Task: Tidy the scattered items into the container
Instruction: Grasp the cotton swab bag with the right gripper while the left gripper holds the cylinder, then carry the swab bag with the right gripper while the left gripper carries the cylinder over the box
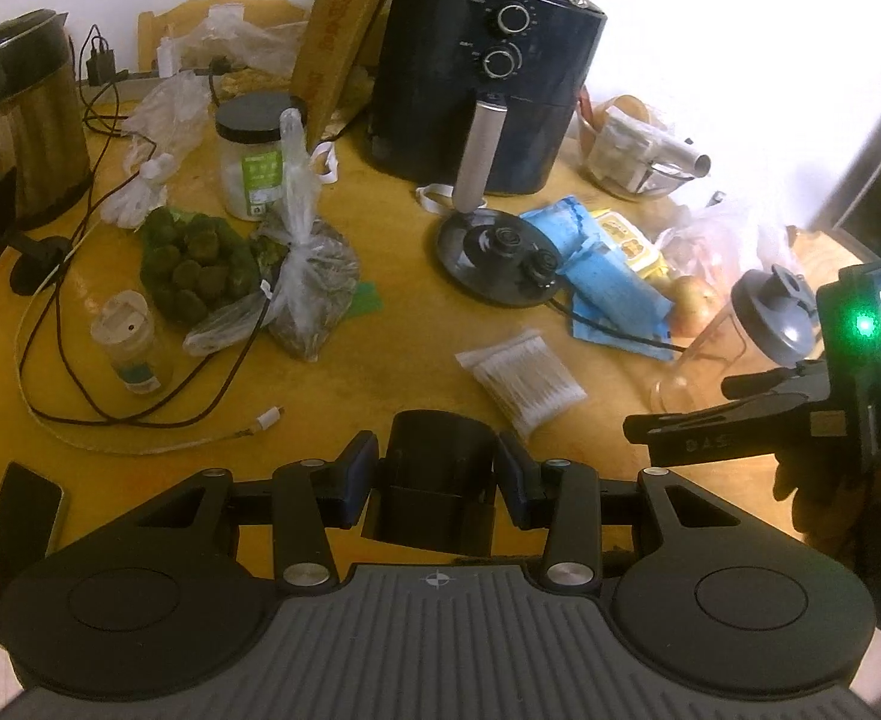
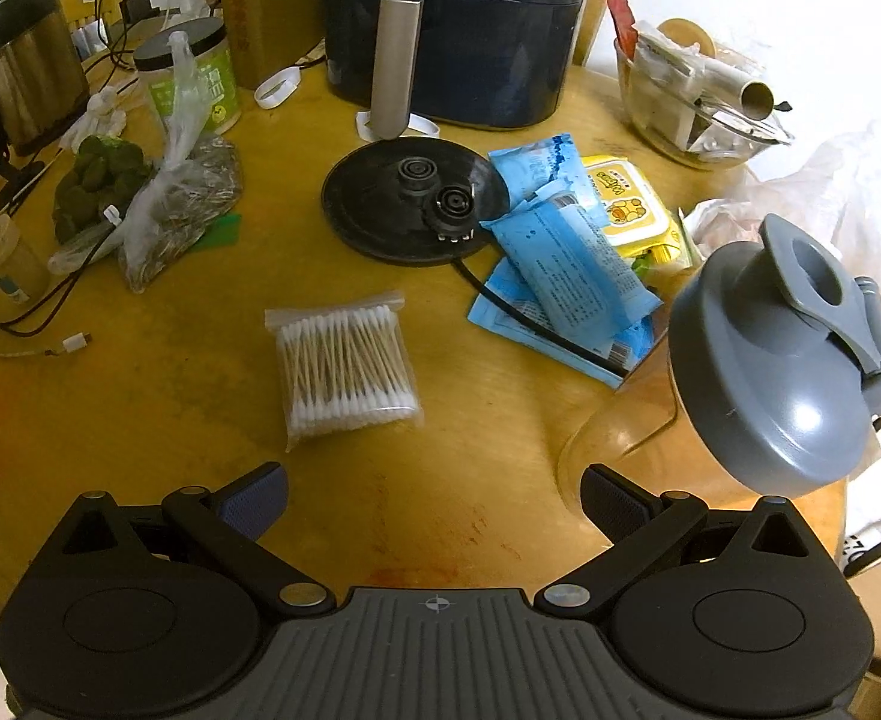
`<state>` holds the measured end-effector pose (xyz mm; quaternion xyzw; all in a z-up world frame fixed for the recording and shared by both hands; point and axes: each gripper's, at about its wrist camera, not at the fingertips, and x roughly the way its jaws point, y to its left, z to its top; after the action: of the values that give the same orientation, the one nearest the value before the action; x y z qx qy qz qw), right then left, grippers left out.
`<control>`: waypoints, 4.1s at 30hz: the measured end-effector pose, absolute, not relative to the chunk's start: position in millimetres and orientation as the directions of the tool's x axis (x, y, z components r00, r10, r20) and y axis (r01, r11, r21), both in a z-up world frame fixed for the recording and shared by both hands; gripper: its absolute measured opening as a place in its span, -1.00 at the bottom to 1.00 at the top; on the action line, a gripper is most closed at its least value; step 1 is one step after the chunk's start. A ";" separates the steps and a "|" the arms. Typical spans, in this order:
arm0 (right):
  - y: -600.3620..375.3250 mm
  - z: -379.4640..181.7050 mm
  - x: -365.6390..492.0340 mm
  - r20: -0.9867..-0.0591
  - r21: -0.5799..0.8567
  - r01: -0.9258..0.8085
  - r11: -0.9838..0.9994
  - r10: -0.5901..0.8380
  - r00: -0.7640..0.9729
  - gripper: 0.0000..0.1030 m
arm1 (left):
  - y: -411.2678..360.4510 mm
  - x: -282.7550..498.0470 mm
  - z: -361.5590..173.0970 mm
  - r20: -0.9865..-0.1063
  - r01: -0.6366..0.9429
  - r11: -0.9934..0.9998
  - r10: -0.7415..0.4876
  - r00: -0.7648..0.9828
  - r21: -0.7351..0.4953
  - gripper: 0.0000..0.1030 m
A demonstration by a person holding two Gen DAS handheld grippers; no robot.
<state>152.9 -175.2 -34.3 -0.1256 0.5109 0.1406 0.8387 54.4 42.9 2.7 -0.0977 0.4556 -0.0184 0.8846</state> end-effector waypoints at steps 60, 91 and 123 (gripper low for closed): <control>-113.3 -135.5 227.3 -0.903 -0.013 -0.591 0.807 0.244 0.353 0.73 | 100.6 22.3 -14.6 -0.832 -0.238 0.949 -0.043 0.552 -0.207 -0.18; -179.4 -14.9 148.4 -0.830 0.049 -0.561 0.826 0.346 0.438 0.23 | 75.2 19.7 28.3 -0.777 -0.131 0.977 -0.050 0.628 -0.169 -0.18; -259.7 10.1 14.0 -0.807 0.199 -0.333 0.922 0.346 0.478 0.24 | -14.0 19.3 22.9 -0.798 0.151 0.973 -0.230 0.558 -0.175 -0.18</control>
<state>14.0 -259.7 10.1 0.0073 0.4710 0.1974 0.8597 19.3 -14.0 22.9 -0.0430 0.4577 -0.1081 0.8815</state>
